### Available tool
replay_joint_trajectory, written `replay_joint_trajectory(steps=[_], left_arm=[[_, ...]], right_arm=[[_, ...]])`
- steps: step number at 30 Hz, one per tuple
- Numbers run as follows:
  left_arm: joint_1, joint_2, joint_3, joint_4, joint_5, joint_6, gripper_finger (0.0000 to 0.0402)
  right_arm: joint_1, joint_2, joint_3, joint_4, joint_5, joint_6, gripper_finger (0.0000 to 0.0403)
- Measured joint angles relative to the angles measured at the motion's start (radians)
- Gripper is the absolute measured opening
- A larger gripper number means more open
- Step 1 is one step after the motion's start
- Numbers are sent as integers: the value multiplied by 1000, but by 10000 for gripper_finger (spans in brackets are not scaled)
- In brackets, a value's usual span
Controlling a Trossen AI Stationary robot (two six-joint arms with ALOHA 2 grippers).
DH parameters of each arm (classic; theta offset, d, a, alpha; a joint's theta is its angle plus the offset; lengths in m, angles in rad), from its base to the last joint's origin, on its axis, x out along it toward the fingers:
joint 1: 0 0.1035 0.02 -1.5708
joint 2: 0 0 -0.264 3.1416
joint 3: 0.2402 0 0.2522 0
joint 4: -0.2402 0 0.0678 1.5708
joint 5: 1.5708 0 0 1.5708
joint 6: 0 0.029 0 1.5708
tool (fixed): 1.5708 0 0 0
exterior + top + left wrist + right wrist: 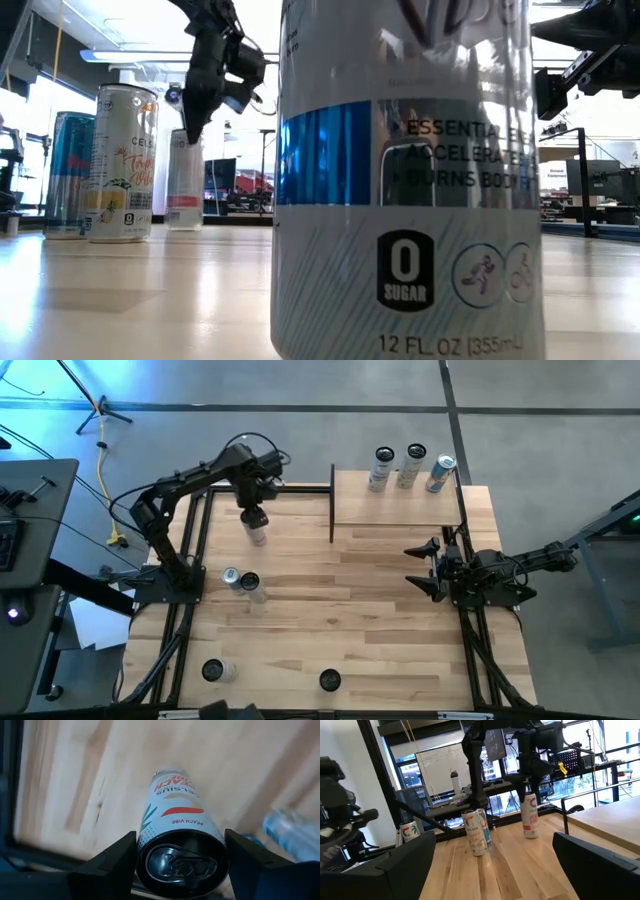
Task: Place canned beverage on shelf
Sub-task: Put the top white pink soda can on the shelf
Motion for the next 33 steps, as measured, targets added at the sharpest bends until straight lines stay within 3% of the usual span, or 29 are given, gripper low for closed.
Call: replay_joint_trajectory(steps=[7,15,23,33], left_arm=[[-113,-2,86,-50,-65,209,217],[-242,-3,127,-24,-184,582,218],[-310,-3,127,118,-38,968,219],[-366,10,128,56,-11,1109,219]], right_arm=[[0,0,0,0,0,0,389],[0,0,0,0,-5,0,389],[0,0,0,0,-4,0,389],[0,0,0,0,-3,0,389]])
